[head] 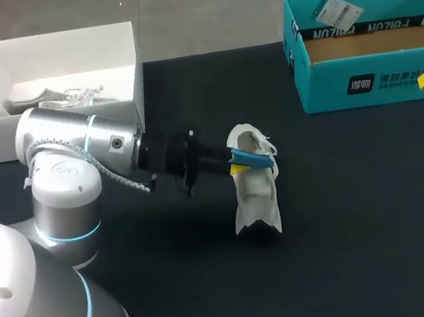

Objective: Take the shoe out of the shoebox, open the shoe tongue, remove and reinsert the insole, then place the shoe into the shoebox

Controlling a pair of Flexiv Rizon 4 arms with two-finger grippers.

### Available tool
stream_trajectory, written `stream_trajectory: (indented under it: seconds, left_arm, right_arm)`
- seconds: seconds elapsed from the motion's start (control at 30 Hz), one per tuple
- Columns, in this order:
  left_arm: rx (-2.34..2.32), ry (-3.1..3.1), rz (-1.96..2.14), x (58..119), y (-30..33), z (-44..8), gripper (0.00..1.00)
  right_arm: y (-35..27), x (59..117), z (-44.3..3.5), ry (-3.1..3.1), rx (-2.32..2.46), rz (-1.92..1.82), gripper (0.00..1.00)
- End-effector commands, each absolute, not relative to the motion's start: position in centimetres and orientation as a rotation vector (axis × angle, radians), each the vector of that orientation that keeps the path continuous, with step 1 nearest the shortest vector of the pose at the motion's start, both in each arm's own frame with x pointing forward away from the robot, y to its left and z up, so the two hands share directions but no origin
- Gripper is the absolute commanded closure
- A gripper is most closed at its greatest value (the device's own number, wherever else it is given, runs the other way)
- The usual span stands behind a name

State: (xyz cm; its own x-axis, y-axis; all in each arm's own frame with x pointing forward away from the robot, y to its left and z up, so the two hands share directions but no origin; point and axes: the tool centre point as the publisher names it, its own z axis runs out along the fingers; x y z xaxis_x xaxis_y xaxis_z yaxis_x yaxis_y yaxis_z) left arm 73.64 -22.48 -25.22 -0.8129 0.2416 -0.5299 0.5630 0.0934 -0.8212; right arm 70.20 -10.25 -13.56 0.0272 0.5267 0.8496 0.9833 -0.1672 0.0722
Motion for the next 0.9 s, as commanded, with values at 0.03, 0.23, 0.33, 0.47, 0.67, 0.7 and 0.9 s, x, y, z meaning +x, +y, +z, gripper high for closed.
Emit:
stream_trajectory:
  seconds: [0.03,0.23,0.33,0.47,0.67,0.7,0.9]
  left_arm:
    - [0.778,2.073,-1.806,72.5,-22.9,-23.5,1.00]
    - [0.725,2.005,-1.894,71.2,-25.4,-22.8,1.00]
    - [0.731,2.009,-1.910,70.8,-26.3,-23.7,1.00]
    - [0.741,2.008,-1.900,70.9,-26.8,-24.7,1.00]
    - [0.731,2.033,-1.876,71.7,-26.9,-26.5,1.00]
    - [0.730,2.034,-1.870,71.8,-26.8,-26.8,1.00]
    - [0.732,2.031,-1.844,72.3,-26.7,-27.9,1.00]
  right_arm:
    - [-10.2,70.1,-13.5,-1.536,-1.752,-1.047,0.00]
    - [-10.2,70.1,-13.5,-1.536,-1.752,-1.047,0.00]
    - [-10.2,70.1,-13.5,-1.536,-1.752,-1.047,0.00]
    - [-10.2,70.1,-13.5,-1.536,-1.752,-1.047,0.00]
    - [-10.2,70.1,-13.5,-1.536,-1.752,-1.047,0.00]
    - [-10.2,70.1,-13.5,-1.536,-1.752,-1.047,0.00]
    - [-10.2,70.1,-13.5,-1.536,-1.752,-1.047,0.00]
